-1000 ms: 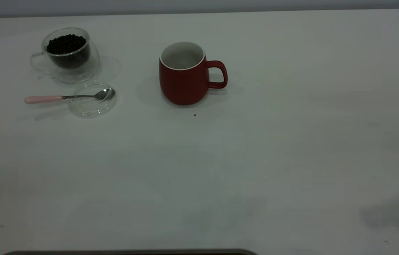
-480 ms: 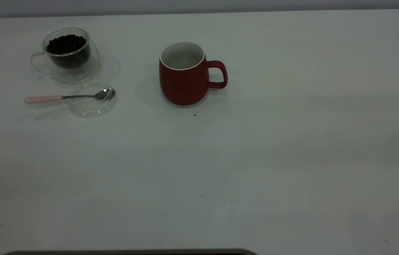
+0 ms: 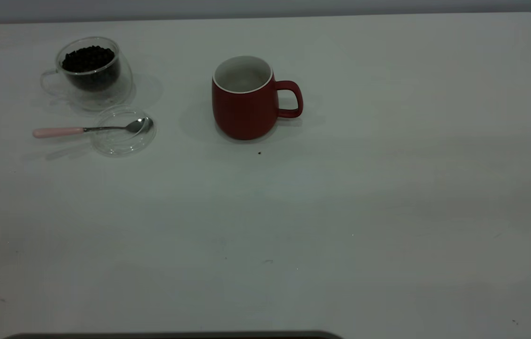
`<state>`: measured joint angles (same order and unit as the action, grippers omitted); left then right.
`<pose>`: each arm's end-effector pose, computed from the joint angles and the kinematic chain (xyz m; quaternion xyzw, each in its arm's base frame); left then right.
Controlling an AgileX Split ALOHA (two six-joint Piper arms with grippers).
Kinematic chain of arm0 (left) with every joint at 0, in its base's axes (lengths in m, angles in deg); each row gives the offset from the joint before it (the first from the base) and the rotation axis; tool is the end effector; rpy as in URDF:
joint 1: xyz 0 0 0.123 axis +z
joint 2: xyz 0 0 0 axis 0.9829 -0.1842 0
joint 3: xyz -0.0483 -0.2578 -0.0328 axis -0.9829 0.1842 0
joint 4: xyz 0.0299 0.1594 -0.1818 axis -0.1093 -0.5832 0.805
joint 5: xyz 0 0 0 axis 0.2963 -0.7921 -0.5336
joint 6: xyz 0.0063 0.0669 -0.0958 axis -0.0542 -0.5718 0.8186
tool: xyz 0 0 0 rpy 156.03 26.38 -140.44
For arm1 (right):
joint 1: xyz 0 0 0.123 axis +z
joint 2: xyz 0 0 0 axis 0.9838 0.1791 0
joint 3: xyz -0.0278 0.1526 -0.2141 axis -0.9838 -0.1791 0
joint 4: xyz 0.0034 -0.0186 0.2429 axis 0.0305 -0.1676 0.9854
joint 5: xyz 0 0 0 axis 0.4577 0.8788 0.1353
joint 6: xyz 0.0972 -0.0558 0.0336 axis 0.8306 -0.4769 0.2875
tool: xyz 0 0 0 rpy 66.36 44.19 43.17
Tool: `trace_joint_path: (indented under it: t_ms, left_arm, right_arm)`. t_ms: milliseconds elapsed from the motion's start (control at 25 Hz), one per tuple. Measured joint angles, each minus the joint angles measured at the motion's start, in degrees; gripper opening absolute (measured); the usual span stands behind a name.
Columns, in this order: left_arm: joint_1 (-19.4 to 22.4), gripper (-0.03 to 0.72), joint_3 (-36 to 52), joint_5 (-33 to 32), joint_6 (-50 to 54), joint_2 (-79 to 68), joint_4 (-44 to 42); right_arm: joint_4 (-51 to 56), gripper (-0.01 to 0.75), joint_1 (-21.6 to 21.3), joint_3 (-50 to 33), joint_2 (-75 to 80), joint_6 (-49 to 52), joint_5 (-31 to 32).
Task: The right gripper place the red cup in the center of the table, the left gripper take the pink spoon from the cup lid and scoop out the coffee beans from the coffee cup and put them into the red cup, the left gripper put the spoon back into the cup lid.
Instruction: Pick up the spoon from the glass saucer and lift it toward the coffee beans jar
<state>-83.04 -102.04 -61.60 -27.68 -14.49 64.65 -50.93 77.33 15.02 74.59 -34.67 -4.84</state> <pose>0.0266 -0.0028 0.2509 0.0183 0.8700 -0.0262 0.4920 0.0588 0.0006 0.2446 0.0237 0.9120 0.0078 0.4095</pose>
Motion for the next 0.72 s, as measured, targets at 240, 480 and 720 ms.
trace_joint_path:
  t_ms: [240,480,720]
  left_arm:
    - [0.0,0.465,0.0,0.0,0.0,0.0,0.0]
    - [0.0,0.465,0.0,0.0,0.0,0.0,0.0]
    - [0.0,0.465,0.0,0.0,-0.1,0.0,0.0]
  right_arm:
    - [0.0,0.591,0.0,0.0,-10.1,0.0,0.6]
    - [0.1,0.591,1.4,-0.1,-10.2,0.0,1.1]
    - [0.1,0.591,1.8,-0.1,-10.2,0.1,1.2]
